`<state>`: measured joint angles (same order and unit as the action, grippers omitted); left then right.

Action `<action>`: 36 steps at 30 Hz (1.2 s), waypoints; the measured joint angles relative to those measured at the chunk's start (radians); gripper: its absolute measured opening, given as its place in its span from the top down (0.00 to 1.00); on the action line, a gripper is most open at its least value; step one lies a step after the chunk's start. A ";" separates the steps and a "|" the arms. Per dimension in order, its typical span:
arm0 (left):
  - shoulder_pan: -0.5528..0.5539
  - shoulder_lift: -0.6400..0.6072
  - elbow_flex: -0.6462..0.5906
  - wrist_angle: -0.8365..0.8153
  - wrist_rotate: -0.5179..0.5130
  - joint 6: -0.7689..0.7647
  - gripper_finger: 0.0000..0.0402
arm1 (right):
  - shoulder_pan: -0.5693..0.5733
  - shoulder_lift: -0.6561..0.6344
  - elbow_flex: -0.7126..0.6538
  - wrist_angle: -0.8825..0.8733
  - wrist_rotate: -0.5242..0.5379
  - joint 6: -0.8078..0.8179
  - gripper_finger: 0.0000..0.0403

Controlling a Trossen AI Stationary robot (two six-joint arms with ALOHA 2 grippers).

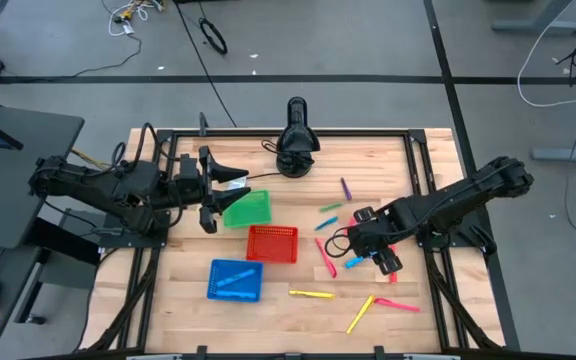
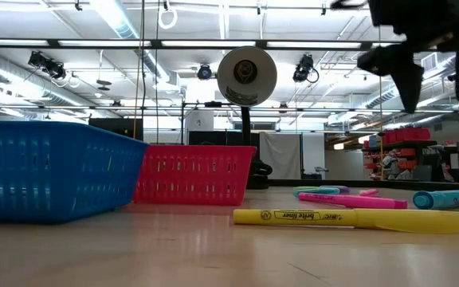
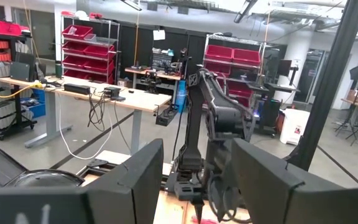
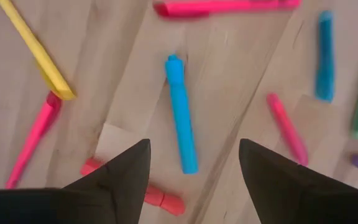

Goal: Pick & Place Markers
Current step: Put the blue highlighter pen into the blue bin

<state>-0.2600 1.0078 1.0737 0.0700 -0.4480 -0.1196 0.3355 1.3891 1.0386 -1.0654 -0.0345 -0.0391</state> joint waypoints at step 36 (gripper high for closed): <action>0.000 0.000 0.000 0.000 0.000 0.000 0.51 | 0.000 0.064 -0.390 0.420 0.003 -0.030 0.39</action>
<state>-0.2601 1.0077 1.0737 0.0702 -0.4480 -0.1196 0.3356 1.4535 0.6485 -0.6456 -0.0311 -0.0689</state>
